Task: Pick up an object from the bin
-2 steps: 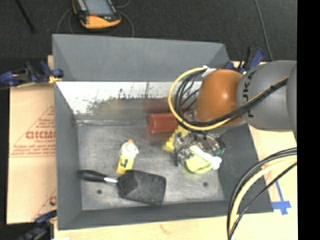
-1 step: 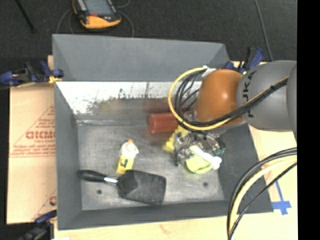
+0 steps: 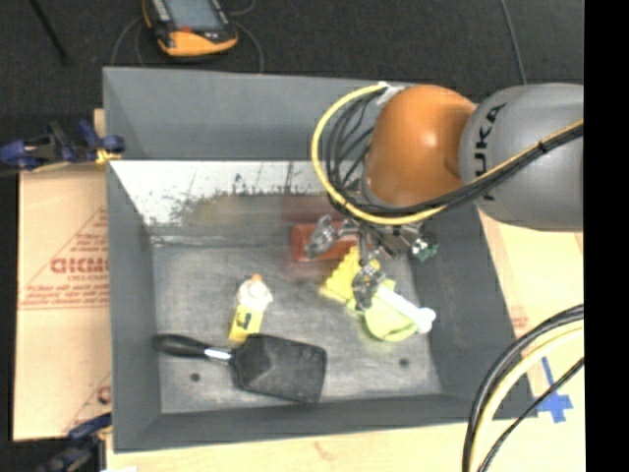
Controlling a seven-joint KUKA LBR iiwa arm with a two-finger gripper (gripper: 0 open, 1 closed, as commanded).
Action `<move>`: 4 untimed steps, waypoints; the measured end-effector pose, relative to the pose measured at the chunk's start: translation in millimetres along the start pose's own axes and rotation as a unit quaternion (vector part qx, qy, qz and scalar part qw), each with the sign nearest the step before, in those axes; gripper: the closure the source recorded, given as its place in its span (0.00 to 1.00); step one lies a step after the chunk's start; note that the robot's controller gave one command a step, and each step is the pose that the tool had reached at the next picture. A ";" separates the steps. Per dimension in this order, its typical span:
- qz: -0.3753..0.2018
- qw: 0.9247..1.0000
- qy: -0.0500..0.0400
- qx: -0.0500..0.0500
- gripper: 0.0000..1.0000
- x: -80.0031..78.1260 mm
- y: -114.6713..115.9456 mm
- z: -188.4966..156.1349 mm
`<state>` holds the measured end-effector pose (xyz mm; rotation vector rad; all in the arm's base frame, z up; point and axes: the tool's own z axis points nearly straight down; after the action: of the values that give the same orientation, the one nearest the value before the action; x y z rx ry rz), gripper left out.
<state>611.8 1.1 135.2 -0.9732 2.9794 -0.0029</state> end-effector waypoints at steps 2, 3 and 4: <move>-0.023 1.000 0.001 -0.001 0.00 -11.9 -14.2 37.5; 0.018 1.000 0.004 -0.008 0.00 -5.2 -19.9 67.8; 0.035 0.999 0.002 -0.002 0.00 16.1 -37.8 34.0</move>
Offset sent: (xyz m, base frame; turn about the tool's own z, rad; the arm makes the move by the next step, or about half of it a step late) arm 0.0230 -0.0078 -0.0639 -0.0586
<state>621.3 -38.9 101.3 -0.8694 3.0167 0.0022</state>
